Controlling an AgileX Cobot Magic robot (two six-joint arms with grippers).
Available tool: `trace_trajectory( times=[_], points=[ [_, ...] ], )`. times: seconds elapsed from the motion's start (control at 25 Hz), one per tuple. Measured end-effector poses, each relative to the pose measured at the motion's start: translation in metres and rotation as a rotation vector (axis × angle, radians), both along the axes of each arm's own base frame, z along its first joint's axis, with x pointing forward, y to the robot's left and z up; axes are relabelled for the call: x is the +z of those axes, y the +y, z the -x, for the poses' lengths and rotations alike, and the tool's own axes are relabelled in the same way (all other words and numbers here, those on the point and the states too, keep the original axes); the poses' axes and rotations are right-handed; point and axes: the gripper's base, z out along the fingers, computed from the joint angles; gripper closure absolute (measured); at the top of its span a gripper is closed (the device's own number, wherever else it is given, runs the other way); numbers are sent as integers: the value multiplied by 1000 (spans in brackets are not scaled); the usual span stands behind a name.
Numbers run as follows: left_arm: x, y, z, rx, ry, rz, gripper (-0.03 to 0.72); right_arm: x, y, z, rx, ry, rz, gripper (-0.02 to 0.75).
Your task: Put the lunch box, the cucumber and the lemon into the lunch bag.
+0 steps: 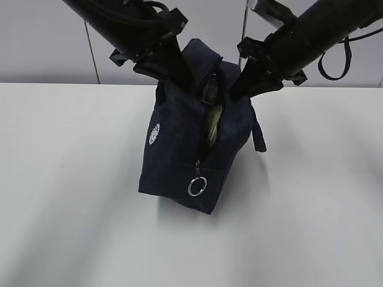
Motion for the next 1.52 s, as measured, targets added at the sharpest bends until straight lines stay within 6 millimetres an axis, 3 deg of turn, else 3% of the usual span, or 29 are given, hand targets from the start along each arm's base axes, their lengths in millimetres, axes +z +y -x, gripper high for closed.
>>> trace_trajectory(
  times=[0.16,0.32,0.48,0.96,1.12,1.28,1.52],
  points=[
    [-1,-13,6,0,-12,9,677,-1,-3,2,17,23,18,731],
    [-16,-24,13,5,13,1,677,-2,-3,3,26,31,28,731],
    [-28,-25,16,17,35,-14,677,-3,-5,5,43,42,55,732],
    [-30,-23,14,20,14,-37,664,-4,-5,6,72,33,65,709],
    [-31,-23,14,18,2,-50,590,-3,-5,6,74,28,62,622],
    [-31,-23,14,19,1,-49,463,-1,-5,7,74,25,55,527],
    [-32,-22,14,12,-5,-68,385,0,-4,6,78,21,49,493]
  ],
)
